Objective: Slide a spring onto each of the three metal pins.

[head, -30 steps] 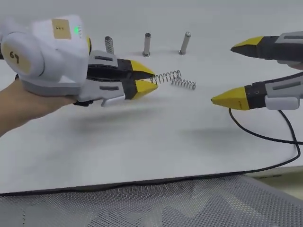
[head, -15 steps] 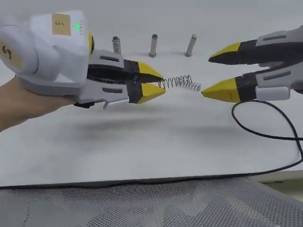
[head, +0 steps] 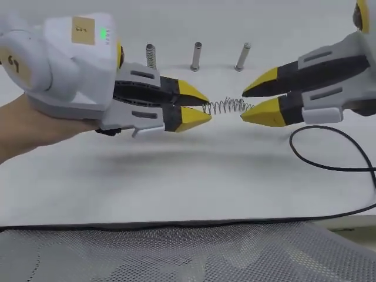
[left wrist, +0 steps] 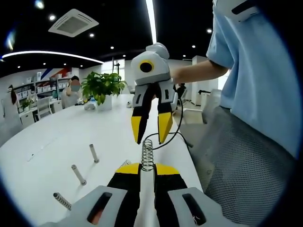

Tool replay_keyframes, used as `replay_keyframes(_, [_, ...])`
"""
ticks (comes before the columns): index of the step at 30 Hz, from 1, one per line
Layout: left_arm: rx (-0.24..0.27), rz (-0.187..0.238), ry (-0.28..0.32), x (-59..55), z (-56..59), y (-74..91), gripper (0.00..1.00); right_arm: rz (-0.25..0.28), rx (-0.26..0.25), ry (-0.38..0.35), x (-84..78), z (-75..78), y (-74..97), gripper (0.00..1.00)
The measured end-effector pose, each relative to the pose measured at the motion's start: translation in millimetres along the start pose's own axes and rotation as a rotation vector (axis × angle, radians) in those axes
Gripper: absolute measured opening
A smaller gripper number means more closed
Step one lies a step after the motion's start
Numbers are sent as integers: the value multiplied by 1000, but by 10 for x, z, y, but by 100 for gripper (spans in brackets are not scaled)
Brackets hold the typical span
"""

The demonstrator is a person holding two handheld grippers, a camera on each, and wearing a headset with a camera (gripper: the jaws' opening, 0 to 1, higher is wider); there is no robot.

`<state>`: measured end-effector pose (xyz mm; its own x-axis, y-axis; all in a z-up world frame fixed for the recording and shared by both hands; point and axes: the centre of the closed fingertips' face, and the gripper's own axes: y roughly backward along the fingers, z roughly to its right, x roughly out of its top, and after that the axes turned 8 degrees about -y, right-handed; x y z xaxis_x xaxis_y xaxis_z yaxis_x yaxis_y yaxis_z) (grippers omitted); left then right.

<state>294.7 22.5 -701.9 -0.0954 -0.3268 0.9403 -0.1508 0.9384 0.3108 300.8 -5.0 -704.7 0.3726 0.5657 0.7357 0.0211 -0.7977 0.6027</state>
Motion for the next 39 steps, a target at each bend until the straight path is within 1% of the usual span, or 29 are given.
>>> replay_keyframes(4, [-10,1,-1,6,25,-3,2,-7,12,2,0,-3,-15,17])
replay_keyframes(8, [-16,2,-2,5,38,0,2,-21,28,4,-6,-57,-40,15])
replay_keyframes(13, [-22,2,0,-3,50,-5,2,-33,40,5,-21,-103,-55,9])
replay_keyframes(14, [-25,3,2,-3,56,-7,2,-34,32,14,-22,-92,-61,9])
replay_keyframes(16, [-26,3,2,-8,59,-10,2,-42,49,5,-33,-114,-65,9])
replay_keyframes(19, [-31,-2,5,-27,74,-15,2,-53,51,10,-28,-130,-78,9])
replay_keyframes(23, [-30,-6,10,-41,74,-20,2,-71,45,20,-13,-142,-86,9])
replay_keyframes(31, [-23,-23,18,-83,56,-48,2,-144,10,62,13,-135,-92,8])
replay_keyframes(32, [-24,-25,20,-89,55,-52,2,-162,2,71,12,-131,-96,8])
replay_keyframes(36, [-26,-36,20,-104,58,-62,2,-189,-10,85,33,-142,-104,8])
replay_keyframes(39, [-29,-45,22,-120,65,-70,2,-202,-16,107,90,-173,-103,8])
